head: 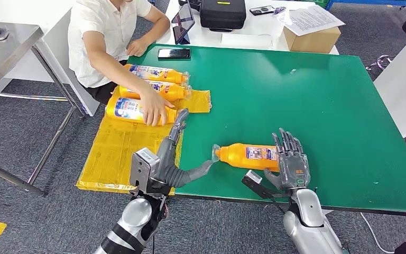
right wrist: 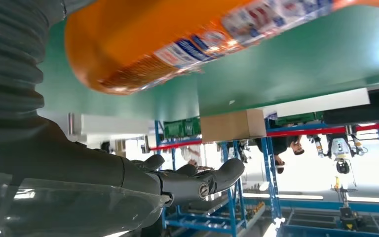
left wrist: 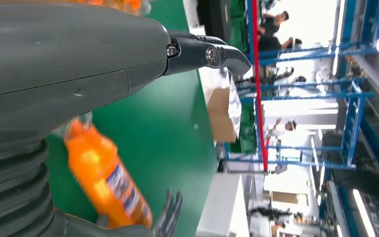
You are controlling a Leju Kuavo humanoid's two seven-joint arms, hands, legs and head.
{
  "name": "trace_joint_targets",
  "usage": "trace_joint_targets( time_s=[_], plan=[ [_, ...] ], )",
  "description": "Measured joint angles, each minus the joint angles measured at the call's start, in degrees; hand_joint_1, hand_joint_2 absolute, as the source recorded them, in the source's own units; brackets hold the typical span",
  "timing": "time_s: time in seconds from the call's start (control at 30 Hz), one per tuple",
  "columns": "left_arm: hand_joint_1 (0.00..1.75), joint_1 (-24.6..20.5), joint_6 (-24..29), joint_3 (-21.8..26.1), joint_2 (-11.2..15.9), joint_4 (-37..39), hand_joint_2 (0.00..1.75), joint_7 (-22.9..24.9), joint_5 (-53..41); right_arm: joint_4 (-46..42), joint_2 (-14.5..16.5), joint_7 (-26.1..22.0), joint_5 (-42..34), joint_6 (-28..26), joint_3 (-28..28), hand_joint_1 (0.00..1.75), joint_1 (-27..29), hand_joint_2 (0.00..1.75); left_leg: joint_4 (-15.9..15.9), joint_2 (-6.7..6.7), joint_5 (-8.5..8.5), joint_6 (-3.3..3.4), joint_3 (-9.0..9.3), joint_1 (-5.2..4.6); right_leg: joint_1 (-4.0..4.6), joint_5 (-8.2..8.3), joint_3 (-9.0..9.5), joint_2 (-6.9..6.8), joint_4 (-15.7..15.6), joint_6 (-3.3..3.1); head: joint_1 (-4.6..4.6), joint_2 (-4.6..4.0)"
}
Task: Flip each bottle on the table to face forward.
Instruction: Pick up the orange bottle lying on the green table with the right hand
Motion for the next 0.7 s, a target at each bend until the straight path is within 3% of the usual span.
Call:
trace_joint_targets(
  time_s=[0.23,0.4,0.7],
  plan=[
    [0.0,0.1,1.4,-1.7,-0.1,0.1,1.75,0.3,0.7,3.0,-0.5,4.3,5.9,0.0,-1.5,0.0,-2.0,1.75,0.0,-0.01,0.0,0.0,-0.03,0.0,-0.01,-0.01,-0.01,0.0,0.0,-0.01,0.01,0.0],
    [0.0,0.1,2.2,-2.0,-0.1,0.7,1.75,0.5,0.4,8.0,-1.2,5.3,4.6,1.9,-2.2,0.0,-5.0,1.75,0.0,-0.01,0.01,0.01,-0.04,-0.05,-0.05,0.01,0.0,0.0,0.0,0.01,0.01,0.0],
    [0.0,-0.3,1.3,-2.9,-0.2,2.4,1.75,3.2,1.3,18.9,-0.8,7.0,2.5,12.9,-1.4,0.0,-12.3,1.75,0.0,0.08,0.01,0.0,0.08,0.0,-0.01,0.01,0.03,0.06,0.0,0.01,0.0,0.0]
  ],
)
